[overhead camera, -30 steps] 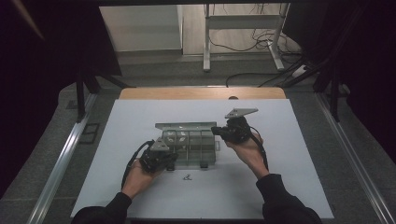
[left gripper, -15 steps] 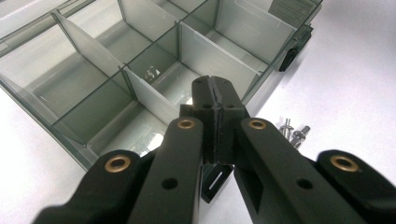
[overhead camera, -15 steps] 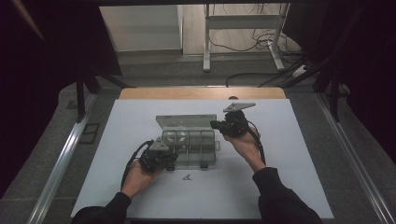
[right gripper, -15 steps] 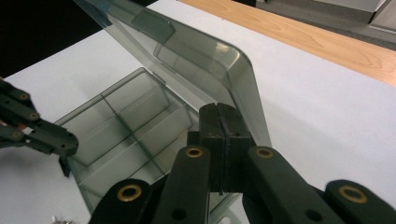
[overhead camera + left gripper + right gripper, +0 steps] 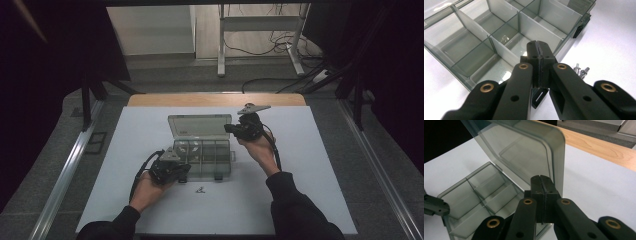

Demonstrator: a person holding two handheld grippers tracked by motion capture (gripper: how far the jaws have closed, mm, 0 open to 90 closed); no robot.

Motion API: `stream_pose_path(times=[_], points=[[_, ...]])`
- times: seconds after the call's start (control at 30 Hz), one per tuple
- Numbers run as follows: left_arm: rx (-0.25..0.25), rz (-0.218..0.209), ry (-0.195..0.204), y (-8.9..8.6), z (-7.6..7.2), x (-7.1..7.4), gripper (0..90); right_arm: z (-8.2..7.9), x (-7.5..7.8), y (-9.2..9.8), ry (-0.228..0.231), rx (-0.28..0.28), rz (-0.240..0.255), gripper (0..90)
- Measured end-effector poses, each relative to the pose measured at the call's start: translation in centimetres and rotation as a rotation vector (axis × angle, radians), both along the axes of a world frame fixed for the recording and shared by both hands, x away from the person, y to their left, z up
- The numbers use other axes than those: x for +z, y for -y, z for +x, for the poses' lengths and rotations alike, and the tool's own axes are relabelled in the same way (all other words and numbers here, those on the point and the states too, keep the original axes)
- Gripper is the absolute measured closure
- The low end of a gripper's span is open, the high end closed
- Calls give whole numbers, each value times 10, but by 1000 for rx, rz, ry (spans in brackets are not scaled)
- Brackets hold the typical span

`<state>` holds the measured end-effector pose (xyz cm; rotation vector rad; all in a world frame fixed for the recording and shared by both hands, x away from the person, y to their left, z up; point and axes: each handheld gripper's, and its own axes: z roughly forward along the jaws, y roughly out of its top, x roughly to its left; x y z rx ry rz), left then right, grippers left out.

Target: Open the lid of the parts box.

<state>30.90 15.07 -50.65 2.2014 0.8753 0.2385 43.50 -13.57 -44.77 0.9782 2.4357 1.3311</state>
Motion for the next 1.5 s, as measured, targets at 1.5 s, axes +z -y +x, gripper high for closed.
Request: stream_pose_path(times=[1.5], points=[[-2, -8, -7, -1, 1, 0, 893, 28, -24, 0, -33, -37, -63, 873]])
